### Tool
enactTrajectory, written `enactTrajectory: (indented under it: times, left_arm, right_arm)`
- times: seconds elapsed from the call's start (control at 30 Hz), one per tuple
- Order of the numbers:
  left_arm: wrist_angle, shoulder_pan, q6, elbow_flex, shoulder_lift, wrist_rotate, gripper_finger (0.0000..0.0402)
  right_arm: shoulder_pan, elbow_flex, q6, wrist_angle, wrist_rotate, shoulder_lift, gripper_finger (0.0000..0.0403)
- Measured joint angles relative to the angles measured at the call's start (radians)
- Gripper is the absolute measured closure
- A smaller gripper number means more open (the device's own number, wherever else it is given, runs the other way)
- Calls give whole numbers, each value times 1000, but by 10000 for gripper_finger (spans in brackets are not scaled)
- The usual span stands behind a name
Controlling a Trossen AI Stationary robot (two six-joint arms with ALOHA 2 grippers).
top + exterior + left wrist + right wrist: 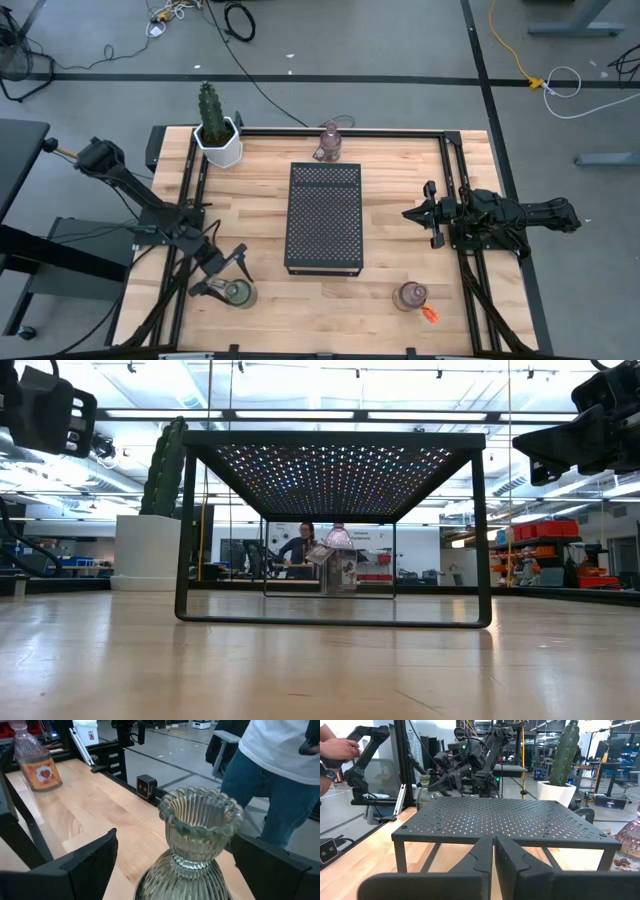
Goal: Pick & Place candle stick holders
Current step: Put the green candle vase on the shelf
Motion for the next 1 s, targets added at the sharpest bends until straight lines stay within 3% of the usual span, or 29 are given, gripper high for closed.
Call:
enactTrajectory:
  times: [0.17, 0.5, 1.0]
  left_arm:
    - [99, 0, -7, 0, 55, 0, 32]
    - [145, -41, -32, 21, 167, 0, 40]
    - [187, -72, -79, 22, 175, -75, 53]
  right_arm:
    - [0, 0, 0, 0, 0, 0, 380]
    - [0, 0, 0, 0, 0, 0, 380]
    - [0, 0, 0, 0, 0, 0, 380]
